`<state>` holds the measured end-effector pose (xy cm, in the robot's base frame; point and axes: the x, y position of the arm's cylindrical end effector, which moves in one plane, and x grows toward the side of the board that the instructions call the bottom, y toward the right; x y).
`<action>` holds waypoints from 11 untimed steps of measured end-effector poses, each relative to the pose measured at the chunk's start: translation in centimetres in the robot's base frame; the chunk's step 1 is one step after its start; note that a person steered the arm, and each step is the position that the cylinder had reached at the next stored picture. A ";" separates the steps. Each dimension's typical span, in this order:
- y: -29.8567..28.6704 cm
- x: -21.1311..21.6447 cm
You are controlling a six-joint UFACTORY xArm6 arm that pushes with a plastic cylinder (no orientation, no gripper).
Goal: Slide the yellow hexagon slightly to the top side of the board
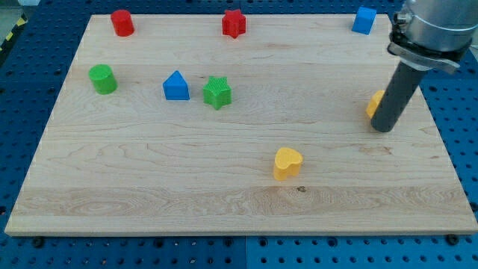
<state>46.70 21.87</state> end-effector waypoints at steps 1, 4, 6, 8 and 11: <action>1.7 -0.4; 1.6 1.3; 0.6 -0.6; 0.6 -3.4; -6.3 -4.3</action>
